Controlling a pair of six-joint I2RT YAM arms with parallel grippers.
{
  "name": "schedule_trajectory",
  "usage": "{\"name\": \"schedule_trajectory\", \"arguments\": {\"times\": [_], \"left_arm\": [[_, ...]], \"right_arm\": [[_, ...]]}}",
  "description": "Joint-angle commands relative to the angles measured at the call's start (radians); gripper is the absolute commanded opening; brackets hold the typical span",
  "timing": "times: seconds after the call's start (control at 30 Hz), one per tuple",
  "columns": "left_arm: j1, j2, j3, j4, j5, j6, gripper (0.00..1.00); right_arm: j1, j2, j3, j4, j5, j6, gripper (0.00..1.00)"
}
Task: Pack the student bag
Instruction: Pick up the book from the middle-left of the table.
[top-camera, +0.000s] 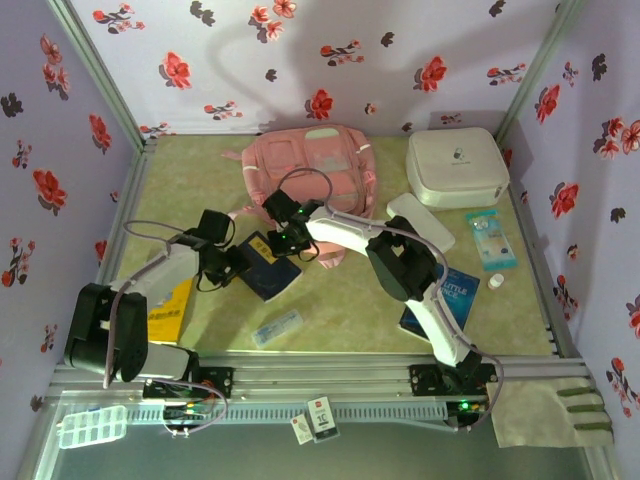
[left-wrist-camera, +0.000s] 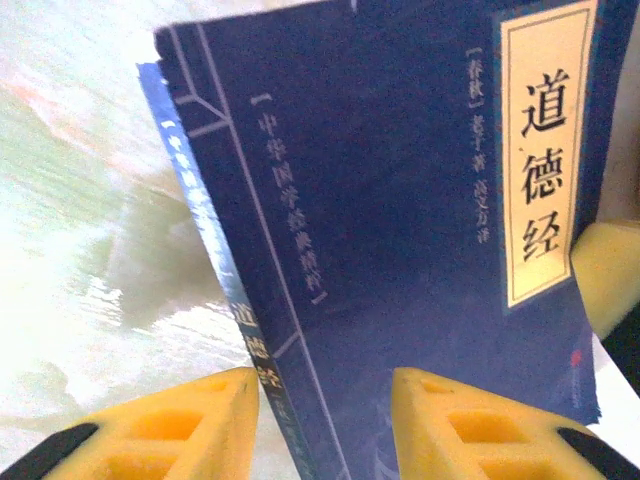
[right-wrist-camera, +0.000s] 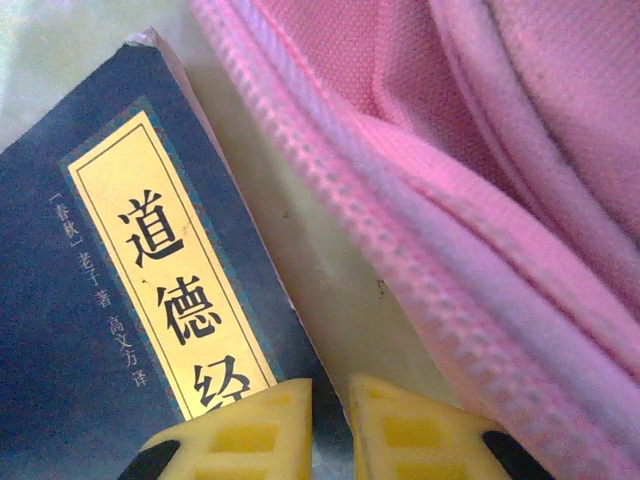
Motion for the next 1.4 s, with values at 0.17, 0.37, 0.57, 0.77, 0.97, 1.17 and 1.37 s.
{"name": "schedule_trajectory", "arguments": {"times": [0.17,0.37,0.57,0.77,0.97,1.17,1.37], "left_arm": [[-0.006,-0.001,-0.034,-0.012,-0.059,-0.030,0.45],[-0.007,0.010,-0.042,0.104,0.042,-0.025,0.41],[-0.007,0.008,-0.038,0.174,0.077,-0.028,0.34],[-0.007,-0.026,-0.030,0.190,0.077,-0.017,0.16],[-0.004,-0.050,0.025,0.041,-0.003,0.039,0.00],[-0.003,-0.151,0.139,-0.070,-0.033,0.087,0.00],[-0.002,-0.221,0.292,-0.097,-0.023,0.116,0.00]], "right_arm": [[-0.003,0.125,-0.040,-0.121,0.091,0.008,0.15],[-0.004,0.122,-0.040,-0.117,0.081,0.004,0.15],[-0.003,0.106,-0.048,-0.098,0.061,0.006,0.17],[-0.006,0.052,-0.054,-0.070,0.025,0.003,0.25],[-0.013,-0.111,-0.106,0.006,0.026,-0.013,0.39],[-0.028,-0.321,-0.255,0.175,0.081,0.005,0.56],[-0.109,-0.511,-0.466,0.435,-0.040,0.088,0.63]]}}
